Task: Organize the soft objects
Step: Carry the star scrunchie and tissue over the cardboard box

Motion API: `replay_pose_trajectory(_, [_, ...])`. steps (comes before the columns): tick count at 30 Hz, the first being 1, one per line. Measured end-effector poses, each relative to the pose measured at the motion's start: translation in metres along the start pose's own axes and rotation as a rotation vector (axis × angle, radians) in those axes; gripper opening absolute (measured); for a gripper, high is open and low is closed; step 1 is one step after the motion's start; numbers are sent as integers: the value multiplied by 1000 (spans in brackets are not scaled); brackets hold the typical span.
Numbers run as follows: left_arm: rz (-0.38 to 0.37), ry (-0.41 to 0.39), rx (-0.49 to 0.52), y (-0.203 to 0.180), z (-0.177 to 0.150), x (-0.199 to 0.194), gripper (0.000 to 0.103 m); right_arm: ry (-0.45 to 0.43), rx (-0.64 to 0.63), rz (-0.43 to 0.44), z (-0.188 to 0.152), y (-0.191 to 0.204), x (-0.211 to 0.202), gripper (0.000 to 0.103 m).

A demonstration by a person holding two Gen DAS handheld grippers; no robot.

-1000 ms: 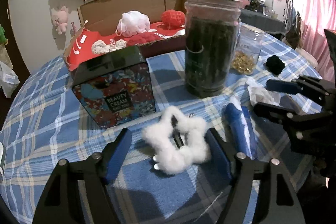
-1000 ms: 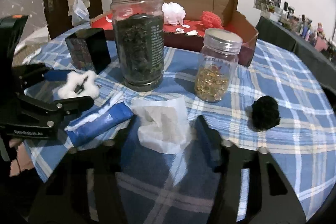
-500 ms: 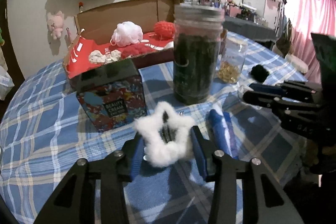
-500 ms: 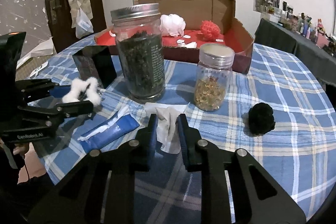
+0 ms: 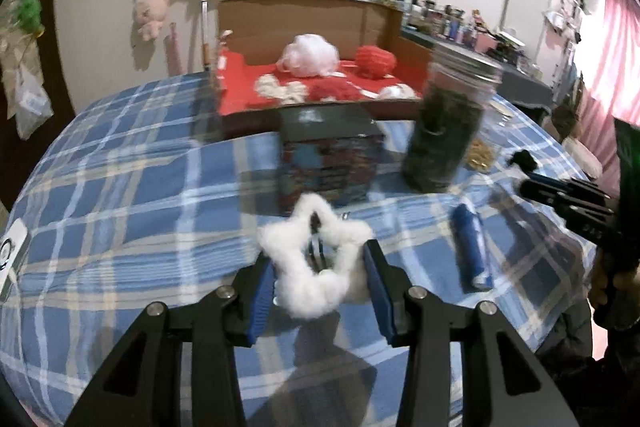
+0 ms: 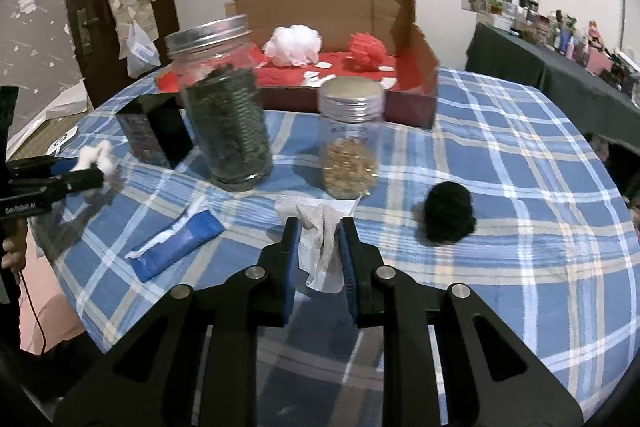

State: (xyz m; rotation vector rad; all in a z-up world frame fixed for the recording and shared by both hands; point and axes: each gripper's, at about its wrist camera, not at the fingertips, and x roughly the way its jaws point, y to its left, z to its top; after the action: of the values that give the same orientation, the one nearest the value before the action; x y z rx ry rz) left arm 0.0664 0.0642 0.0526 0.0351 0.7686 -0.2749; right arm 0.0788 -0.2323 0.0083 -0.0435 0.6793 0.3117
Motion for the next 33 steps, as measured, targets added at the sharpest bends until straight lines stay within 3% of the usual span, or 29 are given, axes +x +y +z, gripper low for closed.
replay_pose_trajectory(6, [32,29,-35,31,12,9,45,27,31,-25,13,-22,-2,19])
replay_pose_trajectory(22, [-55,30,80,63,55,44,45,53,-9,-46,54,-60,28,19])
replay_pose_trajectory(33, [-116,18,125,74,79,53,45,45,-52,54,83,-70,41,19])
